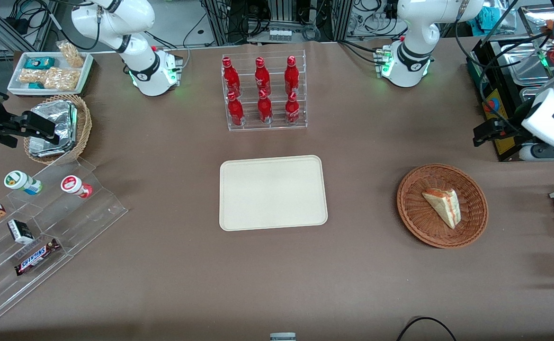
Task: Place sandwich from basket to tray
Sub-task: 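Move the left gripper over the sandwich in the wicker basket, then lower the left gripper and close it on the wrapped sandwich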
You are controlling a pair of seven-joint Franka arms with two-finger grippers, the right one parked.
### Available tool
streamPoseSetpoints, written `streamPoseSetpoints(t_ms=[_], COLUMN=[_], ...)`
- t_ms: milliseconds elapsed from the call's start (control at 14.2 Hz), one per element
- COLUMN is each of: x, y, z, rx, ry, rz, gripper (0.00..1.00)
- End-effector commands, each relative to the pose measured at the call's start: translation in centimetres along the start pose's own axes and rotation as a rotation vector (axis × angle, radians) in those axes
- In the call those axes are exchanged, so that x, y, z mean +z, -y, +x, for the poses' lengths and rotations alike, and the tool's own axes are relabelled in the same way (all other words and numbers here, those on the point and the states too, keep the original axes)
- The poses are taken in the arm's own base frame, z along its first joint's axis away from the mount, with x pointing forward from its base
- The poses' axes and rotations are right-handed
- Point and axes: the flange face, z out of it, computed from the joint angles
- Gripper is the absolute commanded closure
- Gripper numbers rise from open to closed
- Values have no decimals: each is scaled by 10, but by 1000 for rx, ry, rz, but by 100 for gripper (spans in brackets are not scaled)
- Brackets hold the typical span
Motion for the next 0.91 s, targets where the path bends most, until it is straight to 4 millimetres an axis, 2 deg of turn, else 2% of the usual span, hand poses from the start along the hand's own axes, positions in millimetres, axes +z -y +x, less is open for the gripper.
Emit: streamPoseSetpoints(t_ms=[0, 140, 491, 702, 842], x=[39, 71, 166, 207, 223], y=[1, 5, 12, 23, 24], z=[16, 27, 31, 32, 36], rx=[0, -7, -19, -45, -90], ry=[48, 36, -59, -104, -105], rz=[2, 1, -2, -6, -20], gripper=[0, 0, 0, 0, 0])
